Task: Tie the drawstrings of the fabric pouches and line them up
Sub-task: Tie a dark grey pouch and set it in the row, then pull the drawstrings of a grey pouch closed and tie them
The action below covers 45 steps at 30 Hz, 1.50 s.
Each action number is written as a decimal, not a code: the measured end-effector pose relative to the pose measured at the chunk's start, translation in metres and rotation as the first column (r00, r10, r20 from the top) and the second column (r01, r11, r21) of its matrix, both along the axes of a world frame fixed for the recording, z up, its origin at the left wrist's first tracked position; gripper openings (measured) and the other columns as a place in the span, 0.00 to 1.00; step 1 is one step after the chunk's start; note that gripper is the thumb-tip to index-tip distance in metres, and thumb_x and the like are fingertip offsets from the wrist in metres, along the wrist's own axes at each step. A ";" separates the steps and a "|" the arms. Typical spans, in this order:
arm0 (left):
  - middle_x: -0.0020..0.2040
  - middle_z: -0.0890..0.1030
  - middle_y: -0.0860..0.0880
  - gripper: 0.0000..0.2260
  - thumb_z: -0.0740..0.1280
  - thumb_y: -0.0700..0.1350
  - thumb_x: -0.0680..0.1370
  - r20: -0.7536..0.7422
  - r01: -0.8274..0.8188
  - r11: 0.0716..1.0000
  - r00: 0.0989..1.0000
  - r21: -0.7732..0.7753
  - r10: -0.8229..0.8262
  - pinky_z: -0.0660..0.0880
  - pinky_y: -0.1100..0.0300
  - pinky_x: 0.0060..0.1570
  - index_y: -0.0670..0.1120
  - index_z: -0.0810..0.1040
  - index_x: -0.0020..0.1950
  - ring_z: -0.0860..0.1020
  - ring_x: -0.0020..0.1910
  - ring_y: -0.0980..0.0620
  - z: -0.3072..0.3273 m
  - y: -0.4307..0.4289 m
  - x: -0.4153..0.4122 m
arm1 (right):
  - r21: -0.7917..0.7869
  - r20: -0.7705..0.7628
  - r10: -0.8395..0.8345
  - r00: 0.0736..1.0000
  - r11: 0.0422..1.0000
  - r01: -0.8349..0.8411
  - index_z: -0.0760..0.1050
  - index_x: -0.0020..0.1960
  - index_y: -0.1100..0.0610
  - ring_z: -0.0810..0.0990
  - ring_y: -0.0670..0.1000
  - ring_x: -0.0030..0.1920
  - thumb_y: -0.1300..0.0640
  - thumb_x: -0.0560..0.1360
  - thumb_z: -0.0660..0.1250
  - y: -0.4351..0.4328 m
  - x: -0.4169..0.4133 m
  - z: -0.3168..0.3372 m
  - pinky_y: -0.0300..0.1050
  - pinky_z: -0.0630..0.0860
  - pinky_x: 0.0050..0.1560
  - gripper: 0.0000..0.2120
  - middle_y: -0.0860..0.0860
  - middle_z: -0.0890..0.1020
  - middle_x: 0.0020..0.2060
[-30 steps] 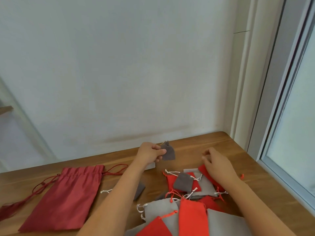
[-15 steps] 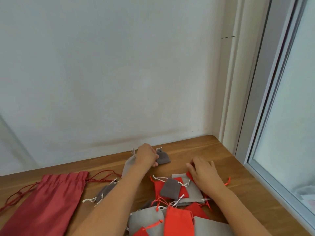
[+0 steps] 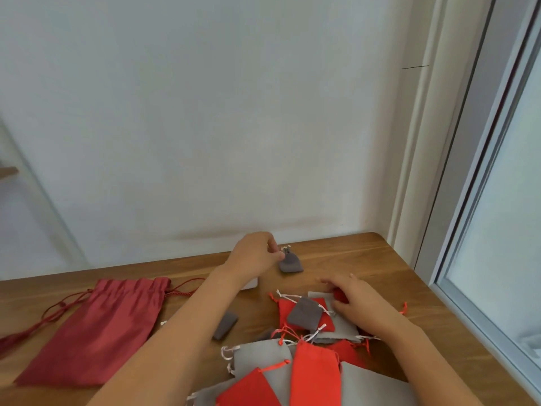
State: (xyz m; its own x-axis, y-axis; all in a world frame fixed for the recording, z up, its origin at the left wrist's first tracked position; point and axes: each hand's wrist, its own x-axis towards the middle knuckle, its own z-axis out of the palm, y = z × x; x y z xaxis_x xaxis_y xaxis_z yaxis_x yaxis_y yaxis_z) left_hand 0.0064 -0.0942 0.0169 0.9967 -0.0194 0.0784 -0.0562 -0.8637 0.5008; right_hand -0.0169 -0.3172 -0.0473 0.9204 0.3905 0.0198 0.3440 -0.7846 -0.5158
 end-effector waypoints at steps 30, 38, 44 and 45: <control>0.55 0.81 0.52 0.10 0.67 0.49 0.78 -0.217 0.361 0.907 0.888 -0.219 -0.406 0.71 0.59 0.59 0.46 0.82 0.55 0.77 0.56 0.57 -0.052 0.005 -0.105 | 0.567 0.160 -0.366 0.917 0.794 0.218 0.77 0.47 0.56 0.77 0.41 0.42 0.58 0.76 0.69 -0.006 -0.028 0.052 0.37 0.69 0.37 0.01 0.45 0.81 0.38; 0.54 0.81 0.58 0.19 0.75 0.56 0.70 -0.049 0.133 0.883 0.984 -0.451 -0.173 0.72 0.69 0.50 0.54 0.78 0.59 0.78 0.52 0.63 -0.009 0.026 -0.115 | 0.647 0.013 -0.062 0.998 0.762 0.039 0.78 0.46 0.52 0.81 0.49 0.38 0.52 0.77 0.68 -0.005 -0.032 0.087 0.41 0.73 0.39 0.04 0.50 0.84 0.36; 0.67 0.74 0.56 0.40 0.65 0.73 0.65 -0.046 0.158 0.850 0.977 -0.503 -0.209 0.69 0.64 0.62 0.53 0.68 0.72 0.74 0.62 0.62 0.010 0.041 -0.126 | 0.661 0.001 0.119 0.993 0.745 -0.090 0.81 0.45 0.59 0.79 0.41 0.35 0.57 0.76 0.69 0.027 -0.042 0.105 0.30 0.72 0.36 0.06 0.45 0.82 0.34; 0.68 0.74 0.55 0.43 0.65 0.75 0.64 -0.069 0.172 0.831 0.967 -0.528 -0.244 0.69 0.60 0.66 0.52 0.67 0.73 0.73 0.64 0.60 0.008 0.040 -0.127 | 0.661 0.001 0.126 0.992 0.744 -0.095 0.81 0.45 0.59 0.79 0.42 0.36 0.56 0.75 0.69 0.034 -0.043 0.106 0.31 0.72 0.36 0.06 0.45 0.82 0.34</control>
